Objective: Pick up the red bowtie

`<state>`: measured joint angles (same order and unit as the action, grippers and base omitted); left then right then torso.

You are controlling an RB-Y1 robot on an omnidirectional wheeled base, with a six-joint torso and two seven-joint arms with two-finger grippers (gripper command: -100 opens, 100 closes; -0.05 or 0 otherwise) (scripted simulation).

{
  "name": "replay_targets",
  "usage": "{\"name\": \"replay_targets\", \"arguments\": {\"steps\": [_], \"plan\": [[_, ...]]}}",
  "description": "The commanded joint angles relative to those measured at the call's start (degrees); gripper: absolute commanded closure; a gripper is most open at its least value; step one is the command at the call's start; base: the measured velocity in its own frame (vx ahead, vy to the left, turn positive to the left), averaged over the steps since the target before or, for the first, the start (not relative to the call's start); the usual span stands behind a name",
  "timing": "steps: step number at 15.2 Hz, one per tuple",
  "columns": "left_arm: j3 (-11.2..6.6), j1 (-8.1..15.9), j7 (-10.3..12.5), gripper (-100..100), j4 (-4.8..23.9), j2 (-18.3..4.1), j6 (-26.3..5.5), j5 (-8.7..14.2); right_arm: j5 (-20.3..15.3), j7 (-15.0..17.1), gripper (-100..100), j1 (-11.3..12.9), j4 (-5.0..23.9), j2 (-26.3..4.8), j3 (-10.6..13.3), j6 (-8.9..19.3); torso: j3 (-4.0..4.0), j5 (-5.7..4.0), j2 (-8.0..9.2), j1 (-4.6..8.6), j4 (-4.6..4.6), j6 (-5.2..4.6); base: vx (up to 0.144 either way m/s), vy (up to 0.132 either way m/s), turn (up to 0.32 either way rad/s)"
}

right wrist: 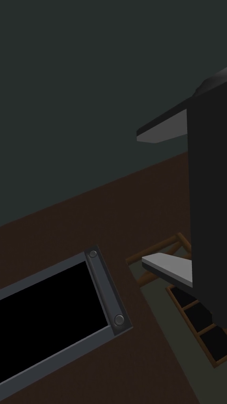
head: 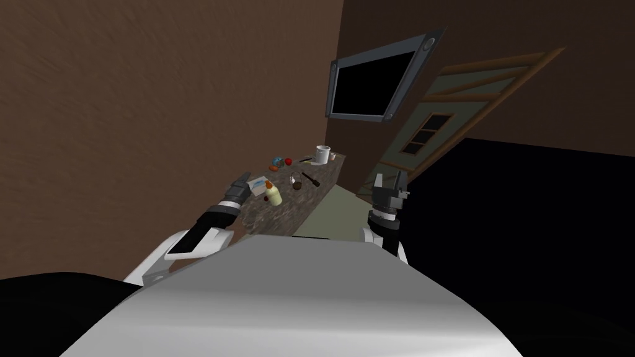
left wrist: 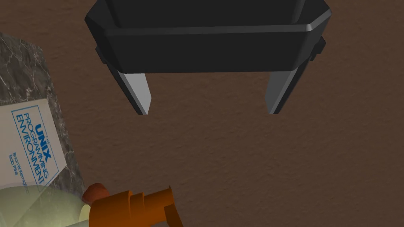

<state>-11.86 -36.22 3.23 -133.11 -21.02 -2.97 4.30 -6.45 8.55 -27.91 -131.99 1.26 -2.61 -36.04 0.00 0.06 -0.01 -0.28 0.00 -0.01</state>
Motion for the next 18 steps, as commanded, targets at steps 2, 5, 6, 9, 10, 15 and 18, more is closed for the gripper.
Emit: {"name": "replay_targets", "arguments": {"steps": [2,5,6,9,10,15,18], "plan": [[-0.94,-0.8,1.1,-100,-0.3,-1.0,-3.8,0.6,0.0,0.0,0,0.0,0.0,0.0,0.0,0.0,-0.01,0.0,-0.01,0.03,0.0,0.01,-0.015,0.043,-0.087],[-1.54,-1.2,1.8,-100,-0.5,-1.7,-7.4,1.1,0.0,0.0,0,0.0,0.0,0.0,0.0,0.0,0.01,-0.01,0.01,0.04,0.0,-0.02,-0.017,0.044,-0.165],[-1.54,-1.2,1.8,-100,-0.5,-1.7,-7.7,1.1,0.0,0.0,0,0.0,0.0,0.0,0.0,0.0,0.0,-0.01,0.0,0.03,0.0,0.0,-0.01,0.035,-0.034],[-2.1,-1.6,2.6,-100,-0.6,-2.4,-10.7,1.6,0.0,0.0,0,0.0,0.0,0.0,0.0,0.0,-0.02,-0.02,-0.03,0.09,0.01,-0.01,-0.009,0.028,-0.107],[-2.6,-2.0,3.3,-100,-0.8,-3.0,-12.7,2.1,0.0,0.0,0,0.0,0.0,0.0,0.0,0.0,-0.02,-0.02,-0.04,0.11,0.01,0.01,-0.009,0.027,-0.116],[-3.46,-2.7,4.7,-100,-1.0,-4.2,-18.1,3.1,0.0,0.0,0,0.0,0.0,0.0,0.0,0.0,-0.03,-0.02,-0.05,0.1,0.01,0.02,-0.008,0.029,-0.138],[-3.81,-3.1,5.3,-100,-1.1,-4.8,-21.2,3.6,0.0,0.0,0,0.0,0.0,0.0,0.0,0.0,-0.04,-0.03,-0.07,0.14,0.02,0.02,-0.003,0.019,-0.113]]}}
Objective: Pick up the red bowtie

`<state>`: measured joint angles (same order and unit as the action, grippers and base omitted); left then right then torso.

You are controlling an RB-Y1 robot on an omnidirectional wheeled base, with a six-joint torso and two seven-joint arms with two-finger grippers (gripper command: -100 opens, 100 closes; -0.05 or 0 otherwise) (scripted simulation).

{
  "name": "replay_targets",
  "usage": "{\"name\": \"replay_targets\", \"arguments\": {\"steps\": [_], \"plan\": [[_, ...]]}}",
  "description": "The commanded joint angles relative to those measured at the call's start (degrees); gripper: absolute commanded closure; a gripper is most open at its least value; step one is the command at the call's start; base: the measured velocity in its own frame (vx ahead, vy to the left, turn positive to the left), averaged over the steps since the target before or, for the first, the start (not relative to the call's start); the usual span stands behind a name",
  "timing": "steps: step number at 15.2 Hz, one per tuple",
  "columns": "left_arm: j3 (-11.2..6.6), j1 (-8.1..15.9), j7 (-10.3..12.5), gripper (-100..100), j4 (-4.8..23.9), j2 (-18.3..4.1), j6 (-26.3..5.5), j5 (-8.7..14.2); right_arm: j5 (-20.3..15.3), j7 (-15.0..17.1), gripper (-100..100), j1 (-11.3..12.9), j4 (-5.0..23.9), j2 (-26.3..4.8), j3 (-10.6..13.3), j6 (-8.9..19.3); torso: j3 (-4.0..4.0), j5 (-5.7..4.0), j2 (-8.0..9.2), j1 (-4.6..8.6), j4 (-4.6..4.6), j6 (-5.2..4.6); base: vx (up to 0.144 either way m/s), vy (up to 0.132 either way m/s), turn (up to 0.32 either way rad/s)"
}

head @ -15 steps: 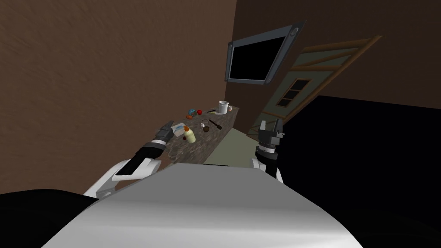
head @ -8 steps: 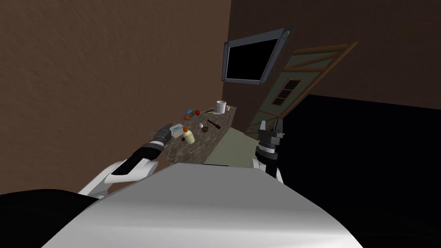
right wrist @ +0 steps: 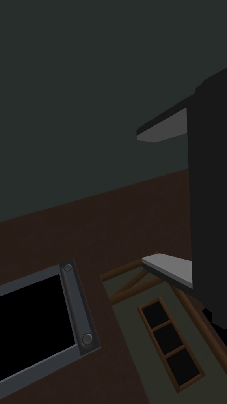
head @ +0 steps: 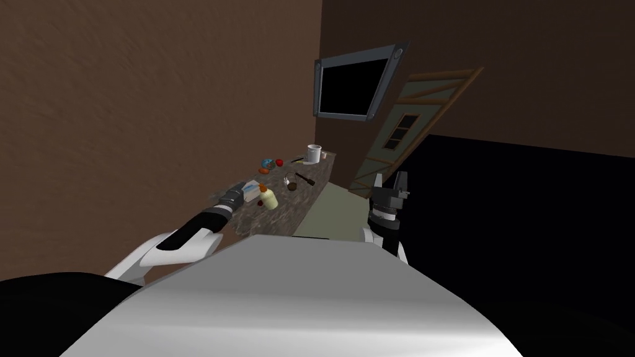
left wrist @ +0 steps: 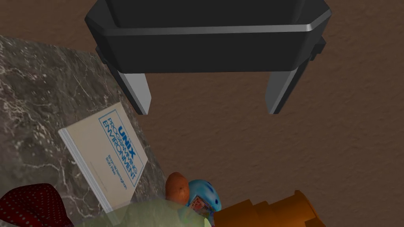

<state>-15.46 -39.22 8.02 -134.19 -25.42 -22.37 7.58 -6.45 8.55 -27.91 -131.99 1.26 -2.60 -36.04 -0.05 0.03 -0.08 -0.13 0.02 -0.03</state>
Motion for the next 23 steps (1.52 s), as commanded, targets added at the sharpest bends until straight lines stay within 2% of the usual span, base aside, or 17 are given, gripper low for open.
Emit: {"name": "replay_targets", "arguments": {"steps": [1,2,3,6,7,8,10,11,17,21,22,23], "plan": [[-0.21,-0.1,0.5,-100,0.0,-0.4,-2.8,0.3,0.0,0.0,0,0.0,0.0,0.0,0.0,0.0,0.0,0.0,0.0,0.0,0.0,0.0,-0.004,0.022,-0.161],[-0.21,-0.1,0.5,-100,0.0,-0.4,-2.8,0.3,0.0,0.0,0,0.0,0.0,0.0,0.0,0.0,0.0,0.0,0.0,-0.01,0.0,0.01,-0.003,0.02,-0.043],[-0.51,-0.5,1.1,-100,0.0,-0.9,-4.9,0.8,0.0,0.0,0,0.0,0.0,0.0,0.0,0.0,0.0,0.01,0.0,0.0,0.0,0.03,0.0,0.016,-0.123],[-0.76,-0.9,1.7,-100,-0.1,-1.4,-8.1,1.4,0.0,0.0,0,0.0,0.0,0.0,0.0,0.0,-0.02,0.01,-0.03,-0.01,0.01,-0.01,0.002,0.023,-0.167],[-0.76,-0.9,1.7,-100,-0.1,-1.4,-8.3,1.4,0.0,0.0,0,0.0,0.0,0.0,0.0,0.0,-0.02,0.01,-0.03,-0.03,0.01,0.01,0.003,0.021,-0.036],[-0.95,-1.3,2.3,-100,-0.1,-1.8,-10.0,1.9,0.0,0.0,0,0.0,0.0,0.0,0.0,0.0,-0.02,0.01,-0.04,-0.02,0.01,0.03,0.005,0.017,-0.12],[-0.95,-1.3,2.3,-100,-0.1,-1.8,-10.9,1.9,0.0,0.0,0,0.0,0.0,0.0,0.0,0.0,-0.03,0.0,-0.05,0.0,0.01,0.01,0.004,0.015,-0.093],[-1.08,-1.6,2.9,-100,-0.1,-2.2,-12.8,2.4,0.0,0.0,0,0.0,0.0,0.0,0.0,0.0,-0.03,0.0,-0.05,0.02,0.01,0.03,0.007,0.012,-0.131],[-1.15,-2.6,4.3,-100,-0.1,-3.2,-19.8,4.0,0.0,0.0,0,0.0,0.0,0.0,0.0,0.0,-0.05,0.0,-0.08,-0.01,0.02,0.02,0.012,0.019,-0.151],[-0.98,-3.3,5.1,-100,0.1,-3.6,-23.8,4.9,0.0,0.0,0,0.0,0.0,0.0,0.0,0.0,-0.06,0.0,-0.11,-0.01,0.02,0.02,0.016,0.02,-0.123],[-0.98,-3.3,5.1,-100,0.1,-3.6,-24.0,4.9,0.0,0.0,0,0.0,0.0,0.0,0.0,0.0,-0.06,0.0,-0.11,0.0,0.02,0.01,0.014,0.017,-0.109],[-0.83,-3.6,5.4,-100,0.2,-3.7,-25.7,5.4,0.0,0.0,0,0.0,0.0,0.0,0.0,0.0,-0.06,0.0,-0.11,0.0,0.02,0.02,0.013,0.016,-0.116]]}}
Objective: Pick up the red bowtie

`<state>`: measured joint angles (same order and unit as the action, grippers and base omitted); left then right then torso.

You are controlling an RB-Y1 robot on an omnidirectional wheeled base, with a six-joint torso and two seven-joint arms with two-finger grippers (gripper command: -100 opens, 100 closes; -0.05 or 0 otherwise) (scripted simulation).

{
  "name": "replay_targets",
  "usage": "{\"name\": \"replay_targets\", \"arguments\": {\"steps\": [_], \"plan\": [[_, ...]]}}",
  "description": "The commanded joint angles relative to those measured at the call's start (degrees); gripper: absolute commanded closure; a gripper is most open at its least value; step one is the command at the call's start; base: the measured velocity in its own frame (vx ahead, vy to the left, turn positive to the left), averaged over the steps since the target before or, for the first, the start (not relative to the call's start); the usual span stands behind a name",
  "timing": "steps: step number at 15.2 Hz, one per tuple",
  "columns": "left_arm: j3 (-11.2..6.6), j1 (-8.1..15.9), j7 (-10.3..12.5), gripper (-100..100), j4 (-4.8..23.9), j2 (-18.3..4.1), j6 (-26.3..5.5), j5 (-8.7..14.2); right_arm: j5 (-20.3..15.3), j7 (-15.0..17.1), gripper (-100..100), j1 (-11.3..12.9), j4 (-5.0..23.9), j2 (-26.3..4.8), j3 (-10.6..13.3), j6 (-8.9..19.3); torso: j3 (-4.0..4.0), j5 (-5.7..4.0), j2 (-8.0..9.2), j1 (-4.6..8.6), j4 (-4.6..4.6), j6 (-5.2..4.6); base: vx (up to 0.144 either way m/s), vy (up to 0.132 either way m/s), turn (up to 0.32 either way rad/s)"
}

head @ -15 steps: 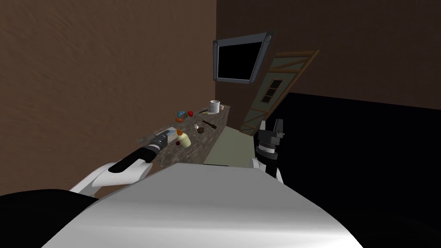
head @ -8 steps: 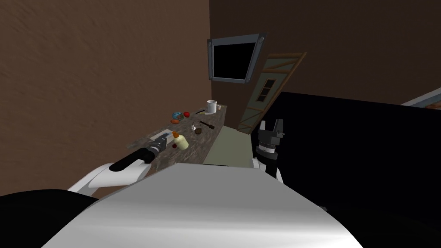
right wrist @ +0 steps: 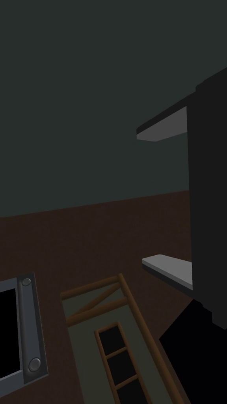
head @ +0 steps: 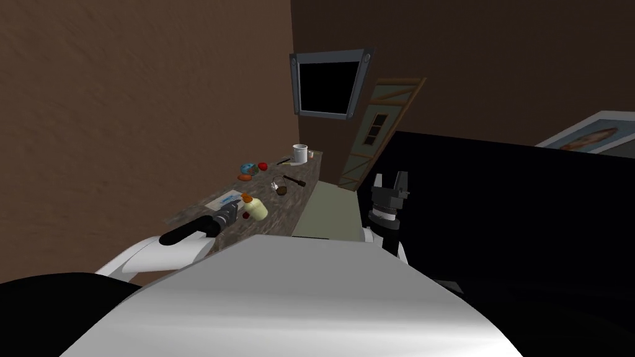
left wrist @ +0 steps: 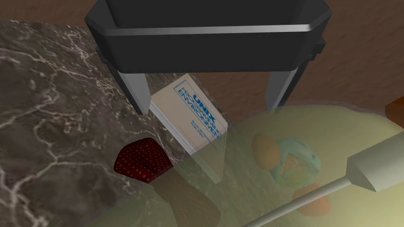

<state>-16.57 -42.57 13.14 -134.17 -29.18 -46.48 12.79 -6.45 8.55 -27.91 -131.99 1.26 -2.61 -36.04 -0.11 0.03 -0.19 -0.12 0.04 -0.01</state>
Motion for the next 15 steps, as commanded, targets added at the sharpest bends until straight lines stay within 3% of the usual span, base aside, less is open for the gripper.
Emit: {"name": "replay_targets", "arguments": {"steps": [1,3,7,8,12,13,14,15], "plan": [[0.28,-0.2,0.3,-100,0.2,0.0,-1.6,0.2,0.0,0.0,0,0.0,0.0,0.0,0.0,0.0,0.0,0.0,0.0,0.0,0.0,0.0,0.013,0.015,-0.097],[0.7,-0.8,0.8,-100,0.5,-0.1,-4.4,0.9,0.0,0.0,0,0.0,0.0,0.0,0.0,0.0,0.0,0.0,0.0,0.01,0.0,0.01,0.016,0.018,-0.12],[1.65,-1.8,1.3,-100,1.5,0.2,-6.9,1.8,0.0,0.0,0,0.0,0.0,0.0,0.0,0.0,0.0,0.0,0.0,0.01,0.0,0.01,0.015,0.016,-0.097],[1.23,-1.4,1.1,-100,0.9,0.0,-6.0,1.5,0.0,0.0,0,0.0,0.0,0.0,0.0,0.0,0.0,0.0,0.0,0.02,0.0,0.02,0.008,0.01,-0.027],[1.91,0.3,0.5,-100,4.7,0.8,-4.2,0.8,0.0,0.0,0,0.0,0.0,0.0,0.0,0.0,-0.01,-0.01,-0.01,0.05,0.0,0.02,0.014,0.008,-0.025],[1.78,-0.1,0.7,-100,3.6,0.7,-5.0,0.9,0.0,0.0,0,0.0,0.0,0.0,0.0,0.0,-0.01,-0.01,-0.02,0.05,0.0,0.02,0.01,0.005,-0.011],[1.82,0.0,0.7,100,3.8,0.7,-4.9,0.9,0.0,0.0,0,0.0,0.0,0.0,0.0,0.0,0.0,-0.01,0.0,0.06,0.0,0.03,0.0,0.0,0.0],[1.83,0.0,0.7,100,3.8,0.7,-4.9,0.9,0.0,0.0,0,0.0,0.0,0.0,0.0,0.0,0.01,-0.03,0.01,0.07,-0.02,0.01,-0.004,-0.001,0.019]]}}
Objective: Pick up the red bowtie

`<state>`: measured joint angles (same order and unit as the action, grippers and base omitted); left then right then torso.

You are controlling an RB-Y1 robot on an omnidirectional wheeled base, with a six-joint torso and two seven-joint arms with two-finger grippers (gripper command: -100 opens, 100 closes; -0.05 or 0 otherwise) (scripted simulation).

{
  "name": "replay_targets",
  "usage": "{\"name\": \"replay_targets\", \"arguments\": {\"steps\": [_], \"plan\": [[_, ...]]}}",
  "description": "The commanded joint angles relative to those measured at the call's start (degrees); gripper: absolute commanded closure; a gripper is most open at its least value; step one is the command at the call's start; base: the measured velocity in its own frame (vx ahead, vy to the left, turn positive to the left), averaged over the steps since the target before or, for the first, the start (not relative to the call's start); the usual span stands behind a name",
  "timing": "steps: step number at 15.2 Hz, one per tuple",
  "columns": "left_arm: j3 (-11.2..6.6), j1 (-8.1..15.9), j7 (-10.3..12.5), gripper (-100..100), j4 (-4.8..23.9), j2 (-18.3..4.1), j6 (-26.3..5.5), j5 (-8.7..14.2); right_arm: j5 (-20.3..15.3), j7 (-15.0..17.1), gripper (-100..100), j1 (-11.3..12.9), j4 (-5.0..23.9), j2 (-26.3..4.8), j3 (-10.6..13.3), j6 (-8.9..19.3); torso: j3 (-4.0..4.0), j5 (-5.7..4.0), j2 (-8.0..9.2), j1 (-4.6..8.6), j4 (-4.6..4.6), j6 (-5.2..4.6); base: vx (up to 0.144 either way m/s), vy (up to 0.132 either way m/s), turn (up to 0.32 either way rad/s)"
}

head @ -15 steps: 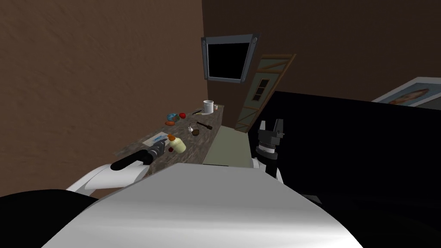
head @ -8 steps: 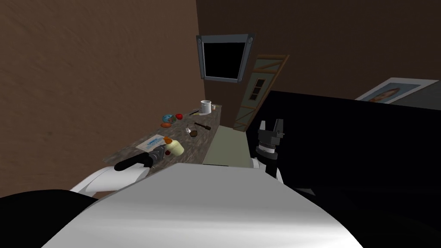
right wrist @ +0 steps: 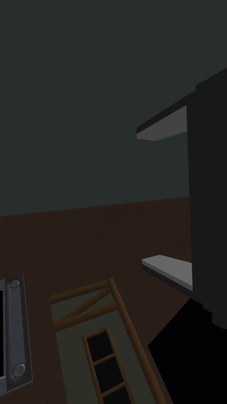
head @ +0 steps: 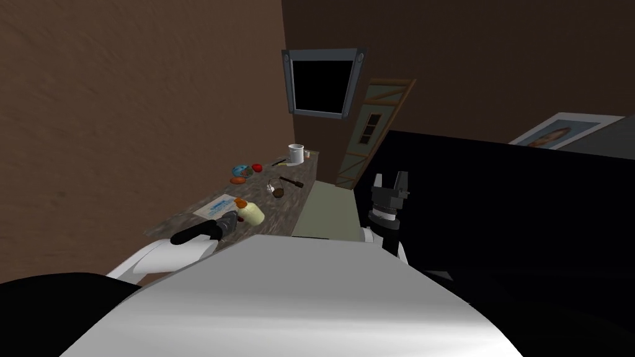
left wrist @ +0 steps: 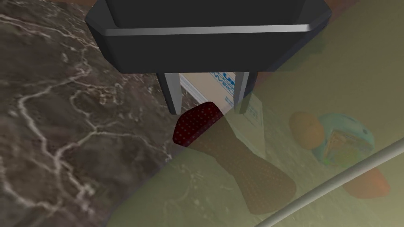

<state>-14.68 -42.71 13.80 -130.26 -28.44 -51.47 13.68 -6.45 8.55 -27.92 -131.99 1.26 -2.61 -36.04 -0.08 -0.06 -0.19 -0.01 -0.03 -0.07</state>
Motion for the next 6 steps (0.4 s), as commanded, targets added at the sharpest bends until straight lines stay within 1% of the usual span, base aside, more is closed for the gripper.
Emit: {"name": "replay_targets", "arguments": {"steps": [1,3,4,5,6], "plan": [[0.0,0.0,0.0,100,0.0,0.0,0.0,0.0,0.0,0.0,0,0.0,0.0,0.0,0.0,0.0,0.0,0.0,0.0,0.0,0.0,0.0,0.0,0.0,0.0],[-0.08,0.1,0.0,100,-0.1,0.0,0.1,0.0,0.0,0.0,0,0.0,0.0,0.0,0.0,0.0,-0.02,0.07,0.03,0.0,0.07,0.07,0.002,0.001,-0.006],[-0.32,-0.8,0.3,100,-1.7,-0.4,-0.7,0.3,0.0,0.0,0,0.0,0.0,0.0,0.0,0.0,-0.01,0.07,0.04,-0.01,0.06,0.08,-0.007,-0.006,0.021],[-0.44,-1.2,0.4,100,-2.6,-0.5,-1.1,0.5,0.0,0.0,0,0.0,0.0,0.0,0.0,0.0,0.01,0.06,0.08,0.02,0.06,0.11,-0.018,-0.01,0.042],[-0.27,-0.7,0.2,100,-1.5,-0.3,-0.4,0.3,0.0,0.0,0,0.0,0.0,0.0,0.0,0.0,0.05,0.04,0.14,0.05,0.04,0.12,-0.012,-0.006,0.02]]}}
